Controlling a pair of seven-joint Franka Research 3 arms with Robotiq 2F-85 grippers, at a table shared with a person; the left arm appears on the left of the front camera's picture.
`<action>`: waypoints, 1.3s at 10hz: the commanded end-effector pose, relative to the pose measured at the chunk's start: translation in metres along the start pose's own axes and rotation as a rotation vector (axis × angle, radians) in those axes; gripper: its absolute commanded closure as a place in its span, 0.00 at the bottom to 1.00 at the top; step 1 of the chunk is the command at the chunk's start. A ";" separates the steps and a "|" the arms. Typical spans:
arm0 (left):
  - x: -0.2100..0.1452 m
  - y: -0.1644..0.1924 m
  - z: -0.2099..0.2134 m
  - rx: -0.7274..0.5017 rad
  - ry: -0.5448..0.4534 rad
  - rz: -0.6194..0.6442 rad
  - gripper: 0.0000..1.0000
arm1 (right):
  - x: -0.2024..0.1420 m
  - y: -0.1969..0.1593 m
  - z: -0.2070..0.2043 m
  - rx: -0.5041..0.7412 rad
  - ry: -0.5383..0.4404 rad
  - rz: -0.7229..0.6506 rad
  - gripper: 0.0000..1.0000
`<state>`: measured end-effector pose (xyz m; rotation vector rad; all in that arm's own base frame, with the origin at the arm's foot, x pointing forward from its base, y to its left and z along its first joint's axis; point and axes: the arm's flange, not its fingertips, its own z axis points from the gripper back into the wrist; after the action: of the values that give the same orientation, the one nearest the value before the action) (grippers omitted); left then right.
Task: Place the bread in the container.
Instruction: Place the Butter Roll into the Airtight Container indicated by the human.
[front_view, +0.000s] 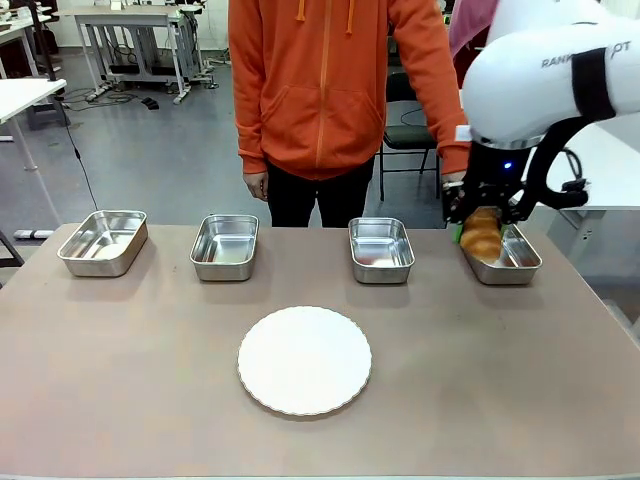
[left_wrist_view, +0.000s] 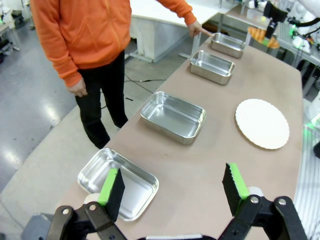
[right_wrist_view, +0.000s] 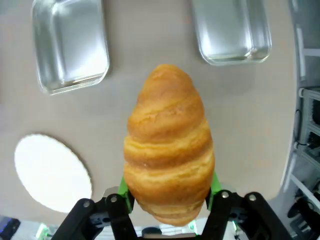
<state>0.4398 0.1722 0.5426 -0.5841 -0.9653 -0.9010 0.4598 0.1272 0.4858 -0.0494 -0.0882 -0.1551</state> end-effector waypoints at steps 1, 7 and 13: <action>0.002 -0.002 0.000 -0.003 -0.010 -0.012 0.00 | 0.049 -0.030 -0.013 0.051 0.014 0.017 0.35; 0.002 -0.002 0.000 -0.003 -0.010 -0.012 0.00 | 0.147 -0.108 -0.091 0.041 0.006 0.219 0.35; 0.002 -0.002 0.000 -0.003 -0.010 -0.012 0.00 | 0.150 -0.105 -0.113 0.051 0.026 0.203 0.35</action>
<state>0.4399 0.1721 0.5426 -0.5842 -0.9651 -0.9011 0.6003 -0.0061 0.3912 -0.0087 -0.0598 0.0523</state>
